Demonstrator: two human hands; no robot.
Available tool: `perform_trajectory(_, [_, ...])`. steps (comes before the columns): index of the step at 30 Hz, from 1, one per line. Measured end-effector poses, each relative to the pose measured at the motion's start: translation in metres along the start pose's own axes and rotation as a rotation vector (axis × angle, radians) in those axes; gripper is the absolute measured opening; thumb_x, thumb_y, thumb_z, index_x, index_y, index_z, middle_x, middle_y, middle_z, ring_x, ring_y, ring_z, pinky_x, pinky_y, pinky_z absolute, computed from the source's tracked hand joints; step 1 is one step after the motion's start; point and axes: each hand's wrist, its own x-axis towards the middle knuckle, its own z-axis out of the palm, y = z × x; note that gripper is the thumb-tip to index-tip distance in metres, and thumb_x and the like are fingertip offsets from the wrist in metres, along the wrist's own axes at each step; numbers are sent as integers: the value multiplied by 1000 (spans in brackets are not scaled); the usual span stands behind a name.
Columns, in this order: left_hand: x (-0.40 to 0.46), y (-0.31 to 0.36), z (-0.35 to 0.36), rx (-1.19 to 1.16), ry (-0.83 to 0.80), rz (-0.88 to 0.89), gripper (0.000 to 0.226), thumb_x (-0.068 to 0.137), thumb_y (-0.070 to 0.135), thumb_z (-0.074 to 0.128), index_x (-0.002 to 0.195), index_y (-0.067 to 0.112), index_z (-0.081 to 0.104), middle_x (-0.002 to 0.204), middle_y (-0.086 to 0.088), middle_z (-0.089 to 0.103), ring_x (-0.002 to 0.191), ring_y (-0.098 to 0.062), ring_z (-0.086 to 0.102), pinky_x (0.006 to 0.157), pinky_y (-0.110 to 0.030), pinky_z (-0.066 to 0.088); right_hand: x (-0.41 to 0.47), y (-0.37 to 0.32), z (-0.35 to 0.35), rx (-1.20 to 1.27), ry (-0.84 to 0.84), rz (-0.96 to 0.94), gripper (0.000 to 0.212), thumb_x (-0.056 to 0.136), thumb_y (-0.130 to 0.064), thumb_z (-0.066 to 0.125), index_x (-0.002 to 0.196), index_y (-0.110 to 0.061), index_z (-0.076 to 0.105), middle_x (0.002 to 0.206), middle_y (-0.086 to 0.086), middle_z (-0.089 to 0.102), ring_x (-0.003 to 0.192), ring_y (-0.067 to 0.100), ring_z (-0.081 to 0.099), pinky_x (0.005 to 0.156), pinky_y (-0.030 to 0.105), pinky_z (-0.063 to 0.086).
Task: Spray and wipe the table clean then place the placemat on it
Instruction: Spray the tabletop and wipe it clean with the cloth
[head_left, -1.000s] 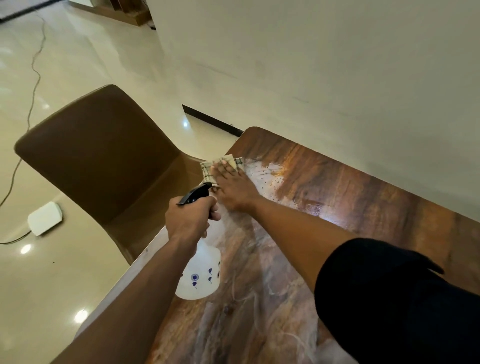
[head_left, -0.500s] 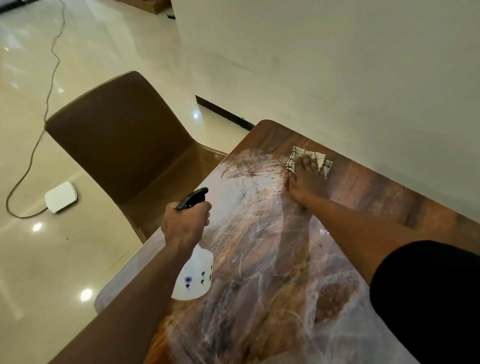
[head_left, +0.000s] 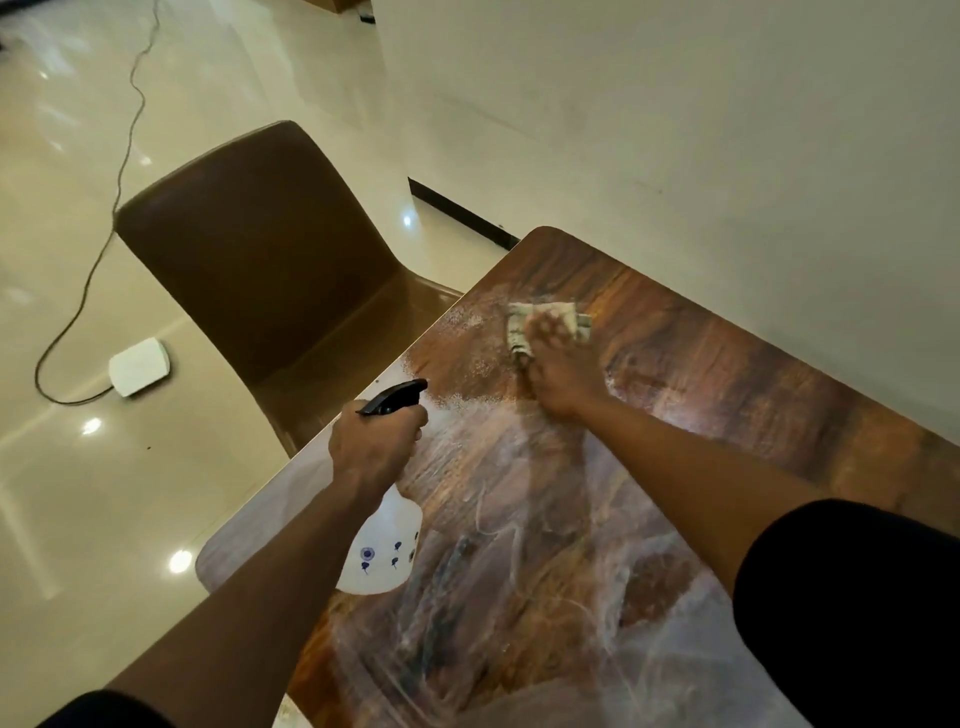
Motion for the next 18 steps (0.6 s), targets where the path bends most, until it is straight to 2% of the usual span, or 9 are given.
perform_trajectory(2, [1, 8, 7, -14, -30, 18, 22, 87, 18, 78, 104, 6, 71, 75, -9, 72, 65, -22, 64, 57, -31, 48, 2, 42, -12, 37, 74, 216, 68, 107, -51, 22, 165, -24, -1, 172, 2, -6, 158, 26, -4, 125, 61, 11])
perform_trajectory(5, [6, 19, 16, -26, -75, 30, 10, 88, 16, 77, 92, 16, 68, 74, -11, 73, 62, -21, 63, 56, -30, 48, -6, 94, -25, 56, 117, 453, 65, 109, -38, 30, 165, -16, 6, 173, 7, -2, 159, 26, -4, 127, 51, 5])
perform_trajectory(9, [13, 25, 21, -13, -101, 21, 20, 85, 18, 77, 103, 11, 74, 70, -9, 73, 50, -14, 58, 48, -27, 46, 1, 96, -22, 79, 158, 560, 65, 108, -37, 32, 165, -14, 10, 173, 8, 0, 159, 28, -5, 128, 50, 2])
perform_trajectory(11, [16, 24, 21, -25, -96, 11, 21, 86, 17, 77, 106, 10, 72, 69, -8, 72, 48, -12, 57, 45, -26, 44, 13, 73, -19, 69, 136, 466, 64, 108, -41, 33, 165, -18, 13, 173, 6, 3, 159, 28, -2, 127, 51, 4])
perform_trajectory(14, [18, 24, 18, -15, -101, -7, 11, 85, 16, 75, 92, 8, 76, 65, -8, 70, 51, -18, 56, 48, -27, 44, 31, 22, -13, 18, 96, 197, 65, 109, -40, 35, 165, -25, 8, 173, 2, 2, 159, 27, 0, 125, 51, 6])
perform_trajectory(18, [22, 26, 7, -1, -95, -45, 15, 83, 18, 74, 88, 4, 77, 66, -10, 71, 52, -20, 54, 47, -26, 43, 43, -65, 5, -47, -14, -110, 66, 109, -41, 30, 165, -23, 0, 173, 3, -4, 159, 25, -5, 126, 46, 0])
